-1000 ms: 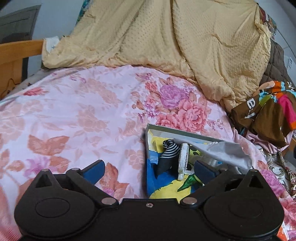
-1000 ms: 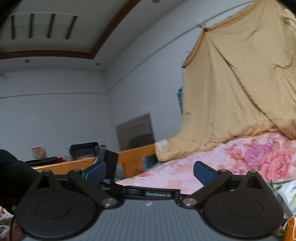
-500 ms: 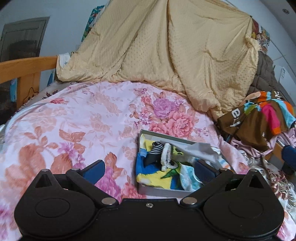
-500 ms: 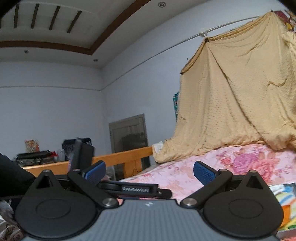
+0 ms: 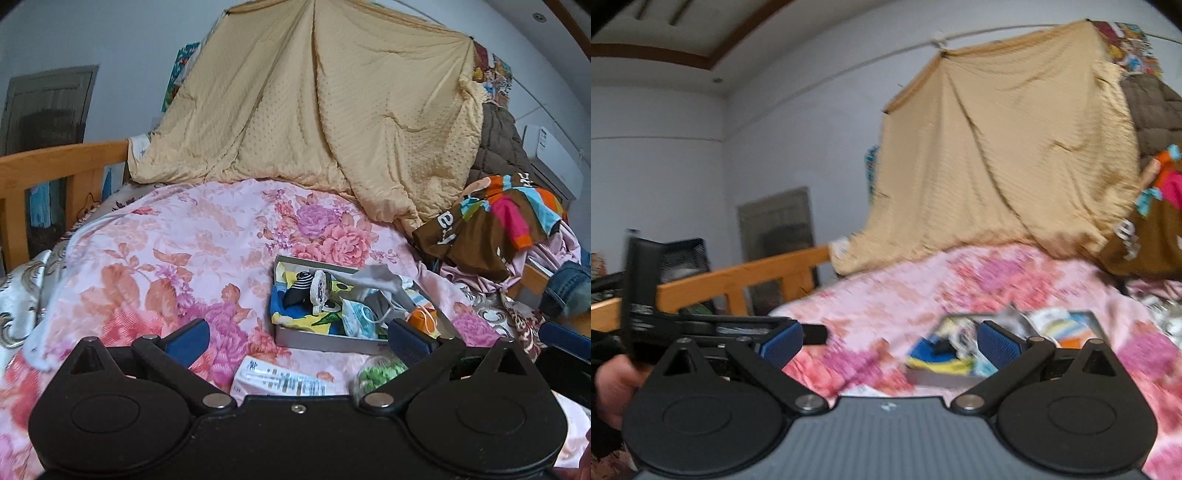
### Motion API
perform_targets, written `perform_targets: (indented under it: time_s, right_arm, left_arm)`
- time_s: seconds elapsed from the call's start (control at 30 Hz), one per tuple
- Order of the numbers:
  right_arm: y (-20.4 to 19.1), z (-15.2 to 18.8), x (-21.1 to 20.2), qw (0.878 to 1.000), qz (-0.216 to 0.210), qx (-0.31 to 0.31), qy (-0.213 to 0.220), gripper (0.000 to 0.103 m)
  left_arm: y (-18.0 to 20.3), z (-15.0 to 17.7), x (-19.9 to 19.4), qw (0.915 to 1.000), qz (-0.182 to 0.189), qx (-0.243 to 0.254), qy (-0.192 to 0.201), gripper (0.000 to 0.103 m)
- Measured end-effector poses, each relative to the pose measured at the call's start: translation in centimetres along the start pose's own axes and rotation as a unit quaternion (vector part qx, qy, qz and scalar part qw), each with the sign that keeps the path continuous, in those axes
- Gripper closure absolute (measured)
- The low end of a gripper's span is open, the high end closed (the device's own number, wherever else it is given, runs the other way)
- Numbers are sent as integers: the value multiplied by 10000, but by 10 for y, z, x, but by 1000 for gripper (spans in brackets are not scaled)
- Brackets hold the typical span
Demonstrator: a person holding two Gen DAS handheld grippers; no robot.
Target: Organize soft objects
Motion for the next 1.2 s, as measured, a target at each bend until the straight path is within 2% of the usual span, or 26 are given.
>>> perform_targets:
  time_s: [0.2, 0.4, 0.73, 0.93, 1.2]
  right_arm:
    - [7, 7, -22, 9982, 565, -43, -219, 0]
    - [11, 15, -31, 9955, 857, -135, -373, 0]
    - [15, 30, -35, 9918, 1087, -172, -657, 0]
    - [21, 50, -29, 9877, 1197, -128, -997, 0]
    - [35, 72, -24, 9804, 1416, 160, -1363, 0]
  left_arm:
    - [4, 15, -30, 9998, 20, 205, -48, 1]
    - [8, 27, -45, 9995, 19, 311, -91, 1]
    - [15, 41, -55, 9988, 122, 450, -168, 1]
    - [20, 51, -54, 9981, 204, 523, -246, 1]
    - [22, 67, -48, 9969, 202, 602, -461, 1]
Point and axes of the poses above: each gripper's, at about its wrist camera, not at the fingertips, and x roughly the way its jaws point, y to its right, z to its underside, the point moved 8 cm from there along x, roughly the way its jaws point, and after that the axes turned 13 degrees about y, right-handed, at the moved point
